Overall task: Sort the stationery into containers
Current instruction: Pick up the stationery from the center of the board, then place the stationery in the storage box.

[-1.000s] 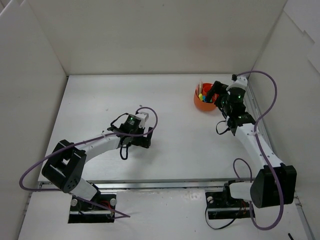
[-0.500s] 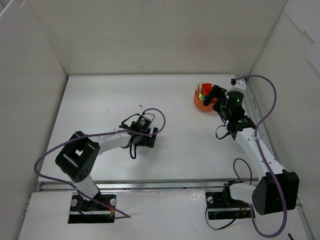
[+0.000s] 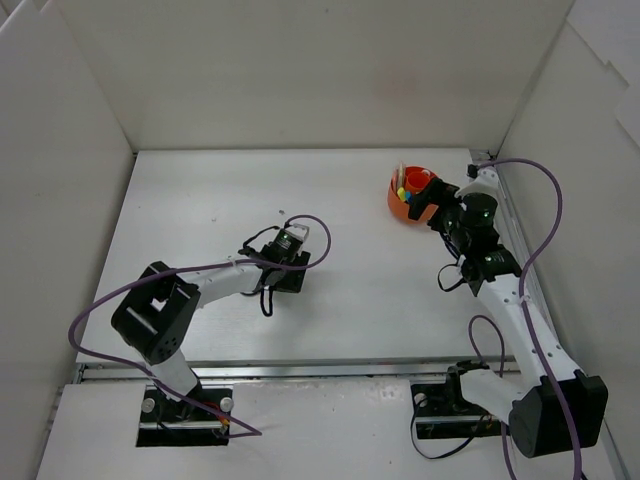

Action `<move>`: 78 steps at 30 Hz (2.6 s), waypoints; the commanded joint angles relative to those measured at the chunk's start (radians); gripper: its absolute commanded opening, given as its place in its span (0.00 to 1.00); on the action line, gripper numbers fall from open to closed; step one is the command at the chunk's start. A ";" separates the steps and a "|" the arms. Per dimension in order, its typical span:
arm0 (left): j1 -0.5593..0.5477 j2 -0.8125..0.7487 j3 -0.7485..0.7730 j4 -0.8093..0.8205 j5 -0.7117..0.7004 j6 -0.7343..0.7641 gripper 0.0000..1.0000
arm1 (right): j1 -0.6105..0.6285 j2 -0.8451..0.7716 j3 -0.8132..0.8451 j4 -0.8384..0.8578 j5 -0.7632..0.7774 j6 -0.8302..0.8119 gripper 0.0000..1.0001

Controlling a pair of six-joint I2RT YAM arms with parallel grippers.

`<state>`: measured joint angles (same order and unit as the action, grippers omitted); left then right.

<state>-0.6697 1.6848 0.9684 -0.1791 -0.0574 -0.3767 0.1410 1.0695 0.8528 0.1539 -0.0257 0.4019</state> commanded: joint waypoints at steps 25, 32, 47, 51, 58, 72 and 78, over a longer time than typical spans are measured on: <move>-0.099 -0.448 -0.033 0.119 0.484 0.541 0.51 | 0.166 0.469 0.227 0.076 -1.080 0.028 0.98; -0.108 -0.462 -0.023 0.118 0.452 0.573 0.50 | 0.262 0.540 0.233 -0.014 -1.100 -0.011 0.92; -0.108 -0.453 0.010 0.107 0.455 0.624 0.48 | 0.341 0.575 0.265 -0.089 -1.152 -0.063 0.26; -0.108 -0.436 0.029 0.095 0.462 0.628 0.51 | 0.341 0.569 0.281 -0.093 -1.148 -0.063 0.06; -0.108 -0.470 -0.011 0.165 0.407 0.587 0.99 | 0.298 0.544 0.344 -0.122 -1.030 -0.109 0.00; 0.021 -0.678 -0.215 0.231 0.062 0.286 1.00 | -0.066 0.533 0.692 -0.269 -0.403 -0.320 0.00; 0.084 -0.663 -0.237 0.204 0.045 0.228 0.99 | -0.101 0.731 0.876 -0.277 -0.106 -0.569 0.04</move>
<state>-0.6029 1.0210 0.7204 -0.0204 0.0147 -0.0921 0.0383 1.6981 1.6497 -0.1398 -0.3416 0.0071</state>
